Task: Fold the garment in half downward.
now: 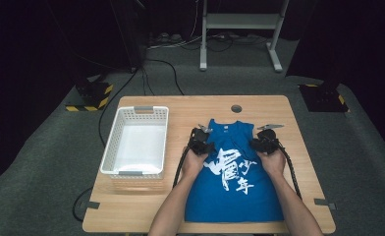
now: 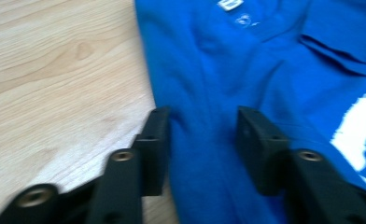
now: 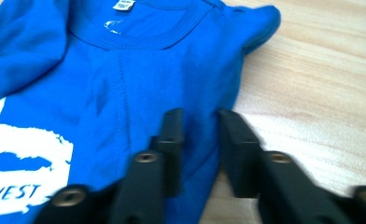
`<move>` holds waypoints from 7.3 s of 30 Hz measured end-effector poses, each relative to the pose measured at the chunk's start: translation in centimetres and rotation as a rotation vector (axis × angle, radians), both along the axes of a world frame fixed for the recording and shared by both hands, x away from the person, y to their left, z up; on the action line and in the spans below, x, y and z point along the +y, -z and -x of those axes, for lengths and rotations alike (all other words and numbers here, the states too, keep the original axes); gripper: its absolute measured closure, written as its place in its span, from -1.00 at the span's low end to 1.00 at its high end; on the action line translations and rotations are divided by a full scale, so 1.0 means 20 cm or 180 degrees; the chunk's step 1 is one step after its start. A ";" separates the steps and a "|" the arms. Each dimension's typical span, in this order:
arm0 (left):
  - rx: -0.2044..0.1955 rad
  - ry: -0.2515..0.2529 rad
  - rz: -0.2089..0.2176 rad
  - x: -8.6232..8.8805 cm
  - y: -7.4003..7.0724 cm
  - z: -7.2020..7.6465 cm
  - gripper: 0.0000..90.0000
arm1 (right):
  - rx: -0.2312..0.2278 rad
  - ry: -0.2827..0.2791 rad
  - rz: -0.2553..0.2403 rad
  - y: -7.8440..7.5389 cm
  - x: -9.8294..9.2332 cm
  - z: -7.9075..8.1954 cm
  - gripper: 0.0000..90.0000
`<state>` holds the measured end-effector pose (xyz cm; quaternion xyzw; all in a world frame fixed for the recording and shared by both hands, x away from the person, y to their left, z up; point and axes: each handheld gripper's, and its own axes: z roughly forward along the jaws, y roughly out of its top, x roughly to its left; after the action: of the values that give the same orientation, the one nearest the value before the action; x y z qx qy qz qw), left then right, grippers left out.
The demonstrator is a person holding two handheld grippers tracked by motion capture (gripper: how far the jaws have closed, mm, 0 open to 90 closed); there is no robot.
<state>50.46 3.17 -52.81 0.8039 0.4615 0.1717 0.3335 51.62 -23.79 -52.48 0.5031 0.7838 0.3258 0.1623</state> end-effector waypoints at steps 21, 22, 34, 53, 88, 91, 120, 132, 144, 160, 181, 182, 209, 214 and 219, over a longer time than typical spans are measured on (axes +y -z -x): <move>0.0146 0.0238 0.0391 0.08 -0.11 -0.01 0.89 | -0.0221 -0.0176 -0.0020 -0.10 -0.04 0.07 0.96; 0.0146 0.0238 0.0391 0.08 -0.11 -0.01 0.89 | -0.0221 -0.0176 -0.0020 -0.10 -0.04 0.07 0.96; 0.0065 0.0300 0.0533 0.12 -0.27 0.01 0.90 | -0.0432 -0.0274 -0.0064 -0.24 -0.05 0.10 0.96; -0.0158 0.0299 0.0623 0.19 -0.47 -0.01 0.90 | -0.0661 -0.0308 -0.0081 -0.45 0.00 0.08 0.96; -0.0343 0.0452 0.0767 0.23 -0.58 0.11 0.89 | -0.0928 -0.0373 -0.0245 -0.59 -0.02 0.24 0.96; -0.0362 0.0461 0.0776 0.24 -0.58 0.13 0.89 | -0.0940 -0.0387 -0.0252 -0.58 -0.02 0.26 0.96; -0.0474 0.0607 0.0843 0.25 -0.54 0.30 0.89 | -0.0966 -0.0453 -0.0426 -0.54 -0.07 0.43 0.96; -0.0477 0.0669 0.0843 0.26 -0.50 0.36 0.89 | -0.0901 -0.0437 -0.0466 -0.49 -0.08 0.48 0.96; -0.0451 0.0671 0.0941 0.28 -0.45 0.41 0.89 | -0.0895 -0.0454 -0.0482 -0.46 -0.08 0.54 0.96; -0.0411 0.0620 0.0945 0.30 -0.39 0.47 0.89 | -0.0825 -0.0425 -0.0560 -0.39 -0.11 0.59 0.96; -0.0268 0.0651 0.0908 0.32 -0.29 0.53 0.89 | -0.0699 -0.0420 -0.0559 -0.30 -0.10 0.66 0.96; -0.0268 0.0651 0.0908 0.32 -0.29 0.53 0.89 | -0.0699 -0.0420 -0.0559 -0.30 -0.10 0.66 0.96; 0.0115 0.0599 0.0576 0.28 -0.09 0.61 0.89 | -0.0432 -0.0377 -0.0264 -0.08 -0.08 0.72 0.96; 0.0135 0.0620 0.0370 0.26 -0.06 0.62 0.89 | -0.0361 -0.0343 -0.0166 -0.03 -0.09 0.73 0.96; 0.0123 0.0602 0.0303 0.25 -0.03 0.62 0.87 | -0.0365 -0.0327 -0.0106 -0.01 -0.08 0.74 0.95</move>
<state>38.14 8.12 -52.11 0.8303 0.3975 0.1017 0.3771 36.89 -25.48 -52.27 0.4454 0.7925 0.3750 0.1815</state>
